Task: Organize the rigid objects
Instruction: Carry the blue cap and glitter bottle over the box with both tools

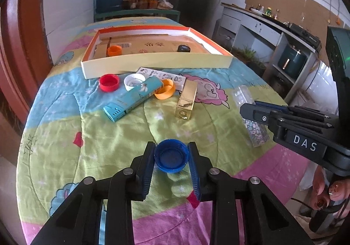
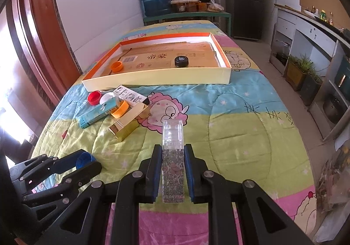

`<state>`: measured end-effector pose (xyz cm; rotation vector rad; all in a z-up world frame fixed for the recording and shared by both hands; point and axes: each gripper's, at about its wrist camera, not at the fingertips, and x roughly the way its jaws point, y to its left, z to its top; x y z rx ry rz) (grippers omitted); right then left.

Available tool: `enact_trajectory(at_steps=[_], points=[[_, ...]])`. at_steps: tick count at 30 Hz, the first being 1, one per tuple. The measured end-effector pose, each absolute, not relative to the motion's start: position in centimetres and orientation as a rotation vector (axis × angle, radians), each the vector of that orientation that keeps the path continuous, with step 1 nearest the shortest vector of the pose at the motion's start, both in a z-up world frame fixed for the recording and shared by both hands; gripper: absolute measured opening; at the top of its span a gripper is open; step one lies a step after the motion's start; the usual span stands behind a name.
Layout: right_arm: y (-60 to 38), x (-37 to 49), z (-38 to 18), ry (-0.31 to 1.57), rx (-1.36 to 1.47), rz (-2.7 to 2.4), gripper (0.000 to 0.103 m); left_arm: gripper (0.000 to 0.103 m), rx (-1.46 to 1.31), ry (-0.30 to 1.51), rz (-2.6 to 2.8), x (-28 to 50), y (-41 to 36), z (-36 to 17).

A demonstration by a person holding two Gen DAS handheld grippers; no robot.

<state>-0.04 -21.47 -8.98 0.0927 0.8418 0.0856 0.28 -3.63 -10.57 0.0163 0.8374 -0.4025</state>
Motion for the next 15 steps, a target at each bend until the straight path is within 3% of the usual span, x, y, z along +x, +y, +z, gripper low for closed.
enact_trajectory(at_steps=[15], points=[[-20.7,2.6,-6.4,0.783,0.067,0.138,0.021,0.031,-0.015,0.763,-0.375,4.1,-2.8,-5.7]])
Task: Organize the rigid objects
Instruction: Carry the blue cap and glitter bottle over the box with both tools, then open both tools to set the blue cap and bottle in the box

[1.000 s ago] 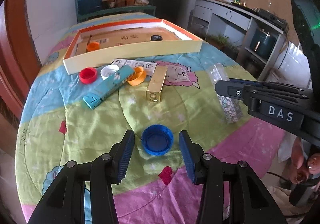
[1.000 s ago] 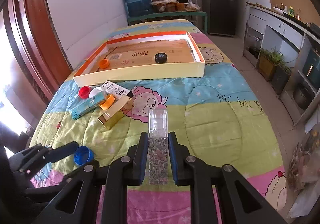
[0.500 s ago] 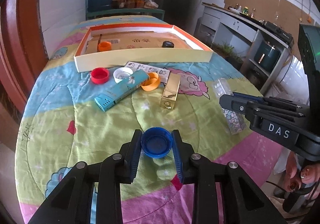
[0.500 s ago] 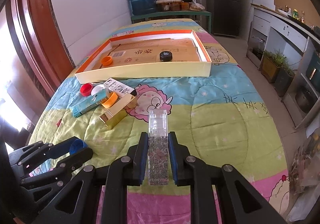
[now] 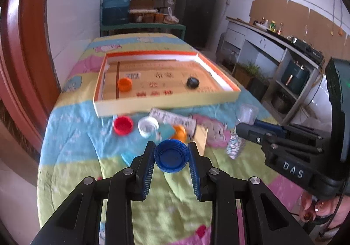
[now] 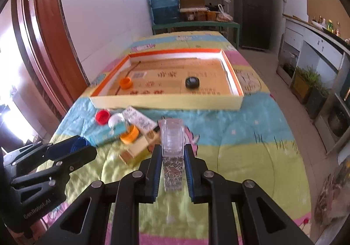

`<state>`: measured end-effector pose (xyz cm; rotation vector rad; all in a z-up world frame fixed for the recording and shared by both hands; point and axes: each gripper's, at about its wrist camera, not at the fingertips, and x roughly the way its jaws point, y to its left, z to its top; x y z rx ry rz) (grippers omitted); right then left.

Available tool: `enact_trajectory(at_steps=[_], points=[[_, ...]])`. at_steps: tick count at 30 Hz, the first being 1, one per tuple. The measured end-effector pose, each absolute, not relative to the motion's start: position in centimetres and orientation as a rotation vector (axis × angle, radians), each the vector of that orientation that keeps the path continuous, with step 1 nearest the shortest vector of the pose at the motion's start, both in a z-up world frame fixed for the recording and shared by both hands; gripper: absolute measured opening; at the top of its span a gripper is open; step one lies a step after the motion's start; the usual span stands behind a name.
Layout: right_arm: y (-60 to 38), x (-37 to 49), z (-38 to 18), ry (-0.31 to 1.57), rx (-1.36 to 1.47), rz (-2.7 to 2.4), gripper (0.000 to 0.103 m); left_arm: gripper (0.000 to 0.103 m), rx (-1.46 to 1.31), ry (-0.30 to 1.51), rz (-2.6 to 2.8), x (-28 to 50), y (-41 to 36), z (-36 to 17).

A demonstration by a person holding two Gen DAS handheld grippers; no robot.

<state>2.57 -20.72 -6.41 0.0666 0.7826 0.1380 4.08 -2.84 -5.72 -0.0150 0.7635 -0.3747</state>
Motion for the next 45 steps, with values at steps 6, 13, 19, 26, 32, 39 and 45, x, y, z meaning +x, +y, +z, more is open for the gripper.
enact_trajectory(at_steps=[6,13,19,26,32,39,45], points=[[-20.6,4.6,-5.0,0.747,0.052,0.159,0.021,0.031,-0.016,0.733,-0.357,7.0,-3.0,-3.8],[-20.9,7.5,-3.6,0.719,0.045,0.183,0.021,0.031,-0.020,0.711,-0.339,11.2,-3.5,-1.9],[-22.1,10.7,-2.7,0.703,0.049,0.183,0.021,0.031,-0.011,0.734,-0.325,15.0,-4.6,-1.8],[-24.3,14.8,-3.2,0.764,0.020,0.157,0.021,0.031,-0.014,0.785,-0.310,19.0,-5.7,-3.3],[-25.4,17.8,-5.3,0.868,0.011,0.178,0.021,0.031,-0.010,0.823,-0.294,21.1,-6.3,-4.9],[-25.2,19.8,-6.4,0.882,-0.010,0.171,0.021,0.031,0.002,0.876,-0.263,23.5,-6.8,-6.8],[-25.3,21.5,-7.8,0.892,-0.003,0.163,0.021,0.031,-0.008,0.900,-0.254,25.1,-6.9,-7.8]])
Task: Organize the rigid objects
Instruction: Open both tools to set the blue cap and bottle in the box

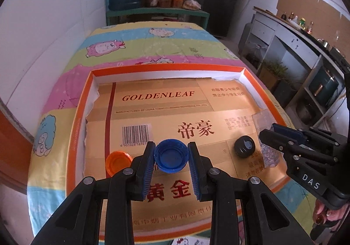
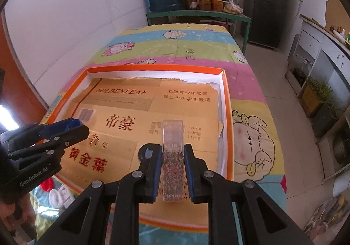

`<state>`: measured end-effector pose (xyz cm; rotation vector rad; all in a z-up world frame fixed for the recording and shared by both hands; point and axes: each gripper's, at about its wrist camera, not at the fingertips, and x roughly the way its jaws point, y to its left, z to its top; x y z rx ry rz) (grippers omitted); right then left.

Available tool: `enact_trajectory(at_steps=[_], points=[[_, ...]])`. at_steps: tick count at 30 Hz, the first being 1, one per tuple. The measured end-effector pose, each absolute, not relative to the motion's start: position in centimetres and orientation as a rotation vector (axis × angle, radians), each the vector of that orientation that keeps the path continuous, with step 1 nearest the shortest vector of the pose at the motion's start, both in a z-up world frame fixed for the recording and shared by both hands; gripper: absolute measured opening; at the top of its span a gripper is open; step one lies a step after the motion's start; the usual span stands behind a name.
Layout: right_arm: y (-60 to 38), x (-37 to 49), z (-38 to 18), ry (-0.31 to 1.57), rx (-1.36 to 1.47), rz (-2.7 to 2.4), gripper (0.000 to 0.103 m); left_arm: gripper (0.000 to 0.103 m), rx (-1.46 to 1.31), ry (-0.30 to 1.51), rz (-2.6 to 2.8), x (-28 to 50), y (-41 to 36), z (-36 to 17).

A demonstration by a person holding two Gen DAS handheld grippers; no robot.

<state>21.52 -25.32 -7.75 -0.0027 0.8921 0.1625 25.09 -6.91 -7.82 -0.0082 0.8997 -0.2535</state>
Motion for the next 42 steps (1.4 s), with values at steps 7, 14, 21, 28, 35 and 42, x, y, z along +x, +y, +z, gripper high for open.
enact_trajectory(at_steps=[7,14,21,28,35,42], points=[[-25.6,22.5,-8.8,0.902,-0.001,0.153,0.021,0.031,0.000,0.926,-0.242,26.3,-7.5,-8.9],[-25.9,22.6,-9.4,0.901,0.011,0.160,0.021,0.031,-0.011,0.937,-0.251,27.1,-7.7,-9.5],[-25.7,22.1,-9.3,0.875,0.016,0.165,0.027,0.043,-0.023,0.925,-0.293,27.0,-7.9,-9.4],[-25.6,20.8,-7.9,0.823,-0.006,0.150,0.048,0.044,-0.070,0.873,-0.345,25.4,-7.5,-7.8],[-25.5,19.2,-7.1,0.820,0.015,0.153,0.048,0.044,-0.085,0.828,-0.343,22.5,-6.3,-5.5],[-24.7,16.6,-6.3,0.810,0.016,0.157,0.048,0.044,-0.089,0.785,-0.328,18.9,-3.9,-3.8]])
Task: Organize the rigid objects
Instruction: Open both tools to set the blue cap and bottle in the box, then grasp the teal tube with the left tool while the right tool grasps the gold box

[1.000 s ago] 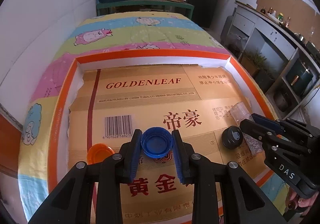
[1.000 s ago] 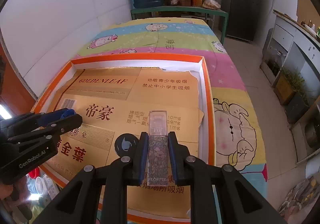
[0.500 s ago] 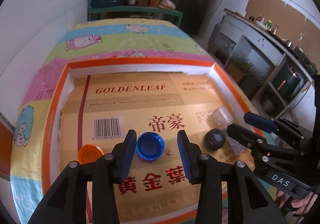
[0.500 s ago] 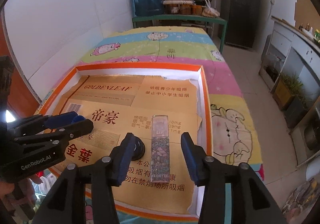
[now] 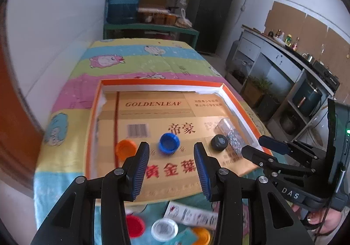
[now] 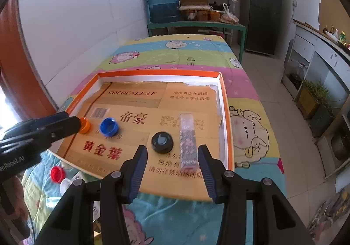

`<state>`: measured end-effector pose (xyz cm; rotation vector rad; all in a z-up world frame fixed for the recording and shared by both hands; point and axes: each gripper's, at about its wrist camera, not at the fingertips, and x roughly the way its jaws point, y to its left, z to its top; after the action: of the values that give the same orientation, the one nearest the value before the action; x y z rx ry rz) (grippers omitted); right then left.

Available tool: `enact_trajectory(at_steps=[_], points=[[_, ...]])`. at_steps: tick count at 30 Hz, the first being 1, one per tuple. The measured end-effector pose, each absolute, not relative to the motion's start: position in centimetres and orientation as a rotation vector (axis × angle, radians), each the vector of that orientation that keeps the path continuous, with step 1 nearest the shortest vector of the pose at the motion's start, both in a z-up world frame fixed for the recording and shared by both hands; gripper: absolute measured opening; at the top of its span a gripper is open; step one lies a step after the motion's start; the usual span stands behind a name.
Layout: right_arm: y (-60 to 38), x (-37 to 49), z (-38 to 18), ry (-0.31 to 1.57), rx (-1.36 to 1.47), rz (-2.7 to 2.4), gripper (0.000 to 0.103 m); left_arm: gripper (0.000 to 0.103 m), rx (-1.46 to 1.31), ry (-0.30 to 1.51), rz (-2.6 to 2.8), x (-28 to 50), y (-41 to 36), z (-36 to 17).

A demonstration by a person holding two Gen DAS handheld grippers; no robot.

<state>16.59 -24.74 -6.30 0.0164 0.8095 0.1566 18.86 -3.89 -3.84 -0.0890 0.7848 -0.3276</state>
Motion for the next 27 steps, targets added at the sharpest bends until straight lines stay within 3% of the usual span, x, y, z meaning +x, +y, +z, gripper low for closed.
enact_trajectory(at_steps=[15,27], points=[[-23.0,11.0,-6.7,0.842,0.033,0.183,0.050,0.044,0.072,0.798,-0.560,11.1,-1.8,-5.9],[-21.9,7.8,-7.2,0.873,0.037,0.186,0.050,0.043,0.270,0.893,-0.716,10.3,-2.2,-10.0]])
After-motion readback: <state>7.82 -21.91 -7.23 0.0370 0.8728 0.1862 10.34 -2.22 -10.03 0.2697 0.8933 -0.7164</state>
